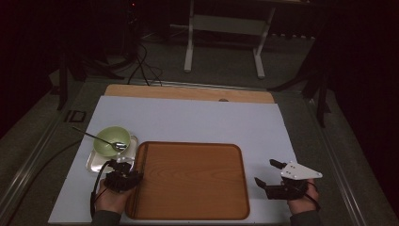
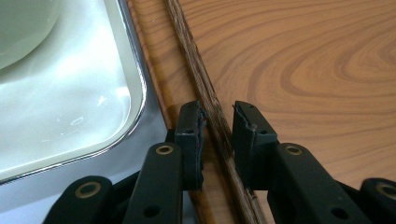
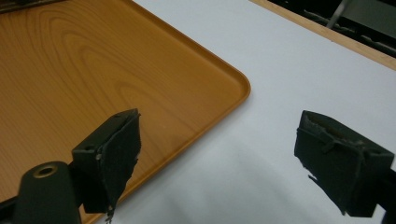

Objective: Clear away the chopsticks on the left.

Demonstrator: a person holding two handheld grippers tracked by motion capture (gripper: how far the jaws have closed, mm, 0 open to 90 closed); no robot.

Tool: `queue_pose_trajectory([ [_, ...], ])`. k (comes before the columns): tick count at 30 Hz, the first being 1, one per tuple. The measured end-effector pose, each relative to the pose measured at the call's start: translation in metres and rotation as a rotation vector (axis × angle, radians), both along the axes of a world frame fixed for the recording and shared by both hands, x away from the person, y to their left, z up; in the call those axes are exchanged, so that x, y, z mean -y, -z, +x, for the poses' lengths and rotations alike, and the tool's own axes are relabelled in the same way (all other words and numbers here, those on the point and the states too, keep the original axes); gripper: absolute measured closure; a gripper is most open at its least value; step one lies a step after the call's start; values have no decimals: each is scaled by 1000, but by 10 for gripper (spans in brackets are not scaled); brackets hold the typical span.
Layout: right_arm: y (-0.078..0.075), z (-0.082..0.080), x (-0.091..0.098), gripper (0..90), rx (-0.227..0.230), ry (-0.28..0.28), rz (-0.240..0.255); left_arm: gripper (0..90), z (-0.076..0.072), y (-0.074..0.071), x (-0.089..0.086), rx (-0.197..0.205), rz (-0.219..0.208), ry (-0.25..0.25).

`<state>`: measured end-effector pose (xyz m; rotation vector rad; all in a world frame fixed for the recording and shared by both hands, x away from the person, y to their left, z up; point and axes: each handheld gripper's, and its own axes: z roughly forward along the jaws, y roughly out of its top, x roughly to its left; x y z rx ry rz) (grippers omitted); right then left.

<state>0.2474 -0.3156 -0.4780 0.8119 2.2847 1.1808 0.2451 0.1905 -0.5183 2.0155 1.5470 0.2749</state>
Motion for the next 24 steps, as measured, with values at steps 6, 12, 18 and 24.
queue_pose_trajectory([
  [6, 0, 0, 0, 144, 0, 0, 1, 717, -1, -2, -1, 11, -2, -3],
  [12, 0, 0, 0, 144, 0, -3, -1, 703, -2, -6, -9, 36, -12, -19],
  [18, 0, 0, 0, 144, 0, 0, 1, 689, -3, -11, -14, 75, -44, -16],
  [24, 0, 0, 0, 144, 1, 0, 1, 650, -4, -13, -16, 105, -59, -22],
])
